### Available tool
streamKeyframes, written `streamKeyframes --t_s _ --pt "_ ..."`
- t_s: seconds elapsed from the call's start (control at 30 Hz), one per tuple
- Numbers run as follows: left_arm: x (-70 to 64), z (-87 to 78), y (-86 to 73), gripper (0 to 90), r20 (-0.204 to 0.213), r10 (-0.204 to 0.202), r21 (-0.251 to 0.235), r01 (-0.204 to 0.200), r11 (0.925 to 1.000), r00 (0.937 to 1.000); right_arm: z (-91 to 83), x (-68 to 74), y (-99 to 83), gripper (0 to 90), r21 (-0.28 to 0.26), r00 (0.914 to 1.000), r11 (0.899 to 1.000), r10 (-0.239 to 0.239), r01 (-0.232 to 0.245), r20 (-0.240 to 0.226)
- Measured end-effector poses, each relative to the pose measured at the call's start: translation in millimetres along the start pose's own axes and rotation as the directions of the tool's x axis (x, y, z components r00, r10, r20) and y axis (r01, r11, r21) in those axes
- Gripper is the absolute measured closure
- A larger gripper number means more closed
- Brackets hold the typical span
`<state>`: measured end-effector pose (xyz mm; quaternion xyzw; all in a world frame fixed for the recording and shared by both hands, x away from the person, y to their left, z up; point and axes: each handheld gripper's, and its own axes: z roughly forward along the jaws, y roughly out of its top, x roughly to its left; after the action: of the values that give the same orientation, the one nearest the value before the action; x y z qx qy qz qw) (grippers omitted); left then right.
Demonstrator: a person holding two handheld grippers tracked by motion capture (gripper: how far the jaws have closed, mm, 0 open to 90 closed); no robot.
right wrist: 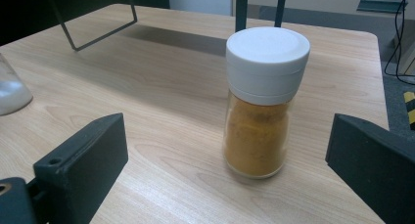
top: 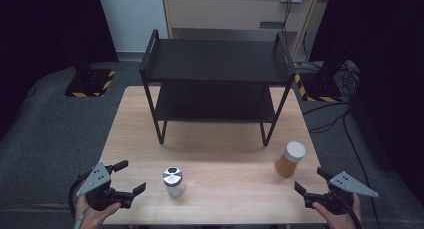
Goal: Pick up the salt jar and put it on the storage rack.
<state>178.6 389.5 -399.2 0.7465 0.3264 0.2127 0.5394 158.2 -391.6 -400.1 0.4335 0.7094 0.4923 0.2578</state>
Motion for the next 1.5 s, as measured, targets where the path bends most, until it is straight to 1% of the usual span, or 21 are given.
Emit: streamKeyframes --t_s 0.43,0.53,0.67,0.73,0.8,0.87,1.07,1.2,1.27,1.33,1.43,1.5 --pt "0.0 1.2 0.3 1.6 0.004 0.001 0.007 -0.001 1.0000 1.0000 1.5 0.2 -0.7 2.3 0.007 1.0000 1.000 0.002 -0.002 0.003" --pt "-1.1 0.8 1.2 1.6 0.001 0.012 0.011 -0.012 0.9999 0.9999 1.7 0.4 -0.9 2.3 0.008 1.0000 1.000 -0.001 0.001 0.003" --pt "-0.6 0.4 0.4 1.6 0.003 0.004 0.001 -0.004 1.0000 1.0000 1.2 1.3 -0.8 2.4 0.005 1.0000 1.000 -0.002 0.002 0.008" --pt "-2.0 0.3 1.7 1.6 -0.004 0.007 0.000 -0.007 1.0000 1.0000 0.6 1.9 -1.1 2.4 0.001 0.9999 1.000 -0.004 0.004 0.011" --pt "-1.4 0.0 0.6 1.6 0.007 -0.004 -0.020 0.004 0.9998 1.0000 0.7 1.9 -1.2 2.5 0.000 0.9999 1.000 -0.002 0.002 0.012" --pt "-2.9 -0.8 4.1 1.6 0.001 -0.003 -0.015 0.003 0.9999 1.0000 0.4 2.4 -1.0 2.5 0.000 0.9999 1.000 0.001 -0.001 0.014" --pt "-2.8 -4.4 17.9 1.6 0.029 -0.004 -0.048 0.006 0.9988 0.9996 -0.3 3.2 -1.7 2.5 -0.007 0.9998 1.000 0.003 -0.003 0.021" --pt "1.4 -2.3 32.4 1.5 0.060 0.020 -0.008 -0.020 0.9998 0.9980 0.0 3.5 -1.7 2.5 -0.008 0.9997 1.000 0.002 -0.001 0.025" --pt "3.9 -0.5 40.2 1.6 0.073 0.038 0.018 -0.040 0.9991 0.9966 -0.3 3.4 -2.0 2.5 -0.010 0.9997 1.000 0.001 -0.001 0.026" --pt "7.4 0.7 45.0 2.0 0.092 0.049 0.029 -0.052 0.9982 0.9946 -0.6 3.5 -2.1 2.5 -0.012 0.9996 1.000 0.001 -0.001 0.028" --pt "10.8 4.3 52.2 3.1 0.111 0.067 0.052 -0.073 0.9960 0.9916 -0.7 3.6 -2.3 2.5 -0.013 0.9995 1.000 0.002 -0.001 0.031" --pt "11.5 8.0 56.4 3.0 0.125 0.086 0.072 -0.096 0.9928 0.9885 -0.6 3.7 -2.3 2.5 -0.014 0.9995 1.000 0.001 -0.001 0.030"
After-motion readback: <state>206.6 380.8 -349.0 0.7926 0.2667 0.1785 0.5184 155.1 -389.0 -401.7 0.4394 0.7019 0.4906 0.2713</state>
